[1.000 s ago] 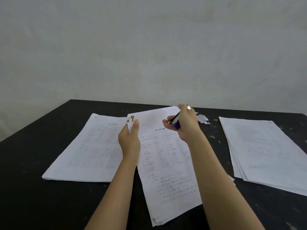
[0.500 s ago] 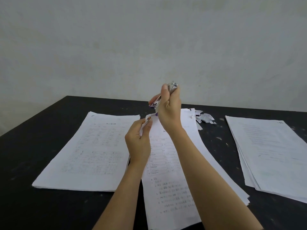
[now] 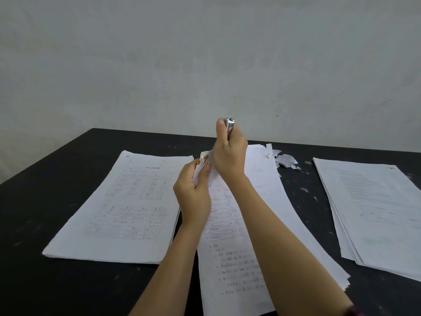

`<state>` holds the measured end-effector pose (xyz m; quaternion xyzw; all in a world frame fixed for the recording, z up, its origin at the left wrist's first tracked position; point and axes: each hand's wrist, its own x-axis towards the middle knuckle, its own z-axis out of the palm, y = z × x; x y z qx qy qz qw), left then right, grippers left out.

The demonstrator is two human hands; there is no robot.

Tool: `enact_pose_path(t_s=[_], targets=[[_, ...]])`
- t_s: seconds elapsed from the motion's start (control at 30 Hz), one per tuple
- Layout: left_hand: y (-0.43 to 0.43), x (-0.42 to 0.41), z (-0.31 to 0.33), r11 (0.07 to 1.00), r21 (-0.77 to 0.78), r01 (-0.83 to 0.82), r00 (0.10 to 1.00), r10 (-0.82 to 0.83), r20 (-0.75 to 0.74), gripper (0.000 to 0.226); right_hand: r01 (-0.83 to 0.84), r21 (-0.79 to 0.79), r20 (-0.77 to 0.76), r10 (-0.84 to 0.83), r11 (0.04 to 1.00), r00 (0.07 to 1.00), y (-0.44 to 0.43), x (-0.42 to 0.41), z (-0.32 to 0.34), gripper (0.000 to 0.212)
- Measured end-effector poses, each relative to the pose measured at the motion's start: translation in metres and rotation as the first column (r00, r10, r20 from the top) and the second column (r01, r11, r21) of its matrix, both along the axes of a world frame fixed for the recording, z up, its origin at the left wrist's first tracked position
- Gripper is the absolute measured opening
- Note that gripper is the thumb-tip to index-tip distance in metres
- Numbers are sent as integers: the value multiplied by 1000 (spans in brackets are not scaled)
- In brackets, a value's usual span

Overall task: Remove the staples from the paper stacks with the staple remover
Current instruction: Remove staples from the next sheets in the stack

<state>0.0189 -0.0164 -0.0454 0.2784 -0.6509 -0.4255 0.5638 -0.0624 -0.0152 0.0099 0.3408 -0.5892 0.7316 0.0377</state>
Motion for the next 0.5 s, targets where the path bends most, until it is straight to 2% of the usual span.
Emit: enact_pose_path(t_s=[0.37, 0.43, 0.5], targets=[[0, 3, 4, 992, 125, 35, 999, -36, 2, 23, -53, 1, -57, 53, 999, 997, -5, 1, 4, 45], [-3, 3, 3, 983, 178, 52, 999, -53, -2, 28, -56, 0, -7, 56, 998, 998, -5, 1, 5, 40], [-6, 4, 3, 968, 238, 83, 997, -81, -14, 27, -61, -33, 133, 65, 998, 989, -2, 1, 8, 33]])
